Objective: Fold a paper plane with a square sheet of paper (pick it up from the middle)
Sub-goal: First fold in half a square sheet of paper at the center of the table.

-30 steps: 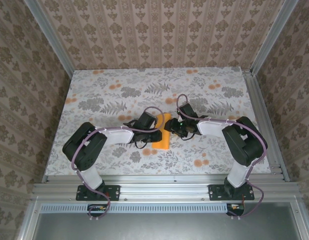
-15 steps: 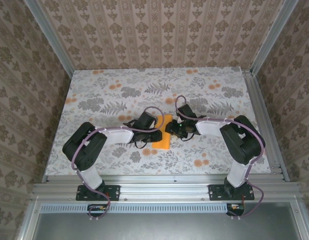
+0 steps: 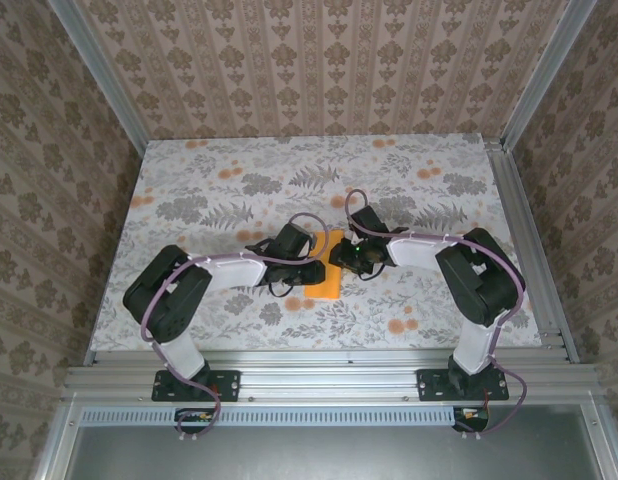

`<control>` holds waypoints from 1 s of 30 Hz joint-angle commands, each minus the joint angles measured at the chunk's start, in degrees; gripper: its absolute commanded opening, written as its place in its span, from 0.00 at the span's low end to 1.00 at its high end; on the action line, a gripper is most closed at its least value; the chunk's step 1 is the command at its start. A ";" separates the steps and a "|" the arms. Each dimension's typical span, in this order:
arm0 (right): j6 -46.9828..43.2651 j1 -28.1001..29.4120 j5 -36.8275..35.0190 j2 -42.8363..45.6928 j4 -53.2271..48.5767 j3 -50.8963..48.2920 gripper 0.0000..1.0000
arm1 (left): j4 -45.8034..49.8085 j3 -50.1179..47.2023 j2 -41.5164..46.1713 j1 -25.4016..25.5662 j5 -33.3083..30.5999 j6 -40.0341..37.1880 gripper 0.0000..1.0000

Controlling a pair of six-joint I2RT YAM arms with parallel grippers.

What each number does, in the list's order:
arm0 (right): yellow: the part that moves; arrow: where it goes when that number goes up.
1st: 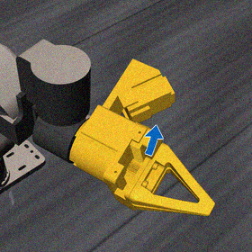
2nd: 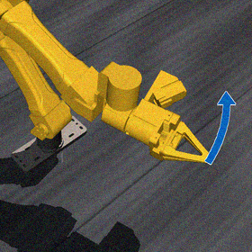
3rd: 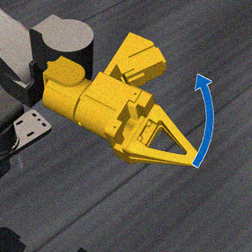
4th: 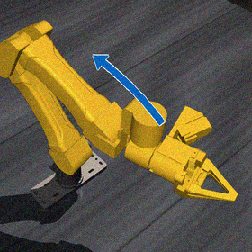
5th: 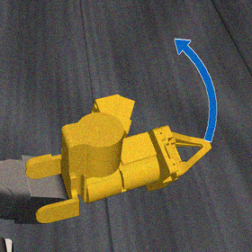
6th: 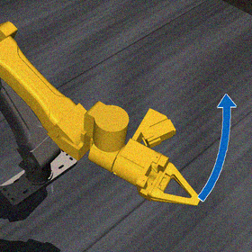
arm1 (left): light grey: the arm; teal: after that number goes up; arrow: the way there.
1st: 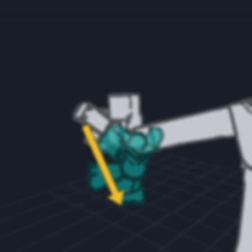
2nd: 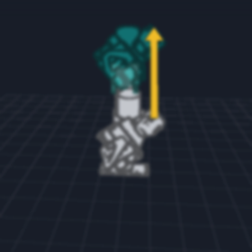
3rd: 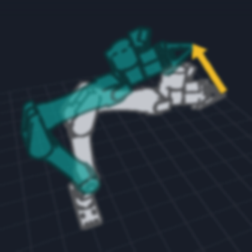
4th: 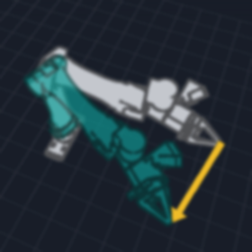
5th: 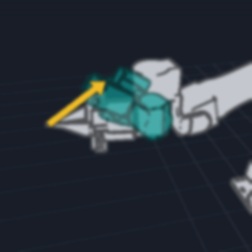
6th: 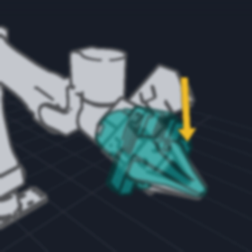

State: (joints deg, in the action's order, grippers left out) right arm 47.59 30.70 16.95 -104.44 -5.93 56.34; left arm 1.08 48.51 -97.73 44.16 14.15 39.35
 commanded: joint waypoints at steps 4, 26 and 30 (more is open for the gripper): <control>-2.07 1.21 -2.40 -2.31 -2.85 1.58 0.36 | 2.66 2.64 4.11 -1.39 0.80 -2.50 0.31; -0.40 1.73 -3.59 -2.87 -3.29 2.30 0.41 | 6.22 2.12 6.08 -4.28 -2.04 -4.72 0.31; -0.66 1.73 -4.11 -2.55 -3.98 2.02 0.38 | 6.09 1.50 6.10 -4.70 -1.62 -4.90 0.31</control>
State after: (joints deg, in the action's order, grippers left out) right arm 46.65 31.77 14.61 -104.99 -8.56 58.08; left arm 6.04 50.65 -93.08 39.94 12.99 35.94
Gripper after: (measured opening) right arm 0.383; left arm 0.314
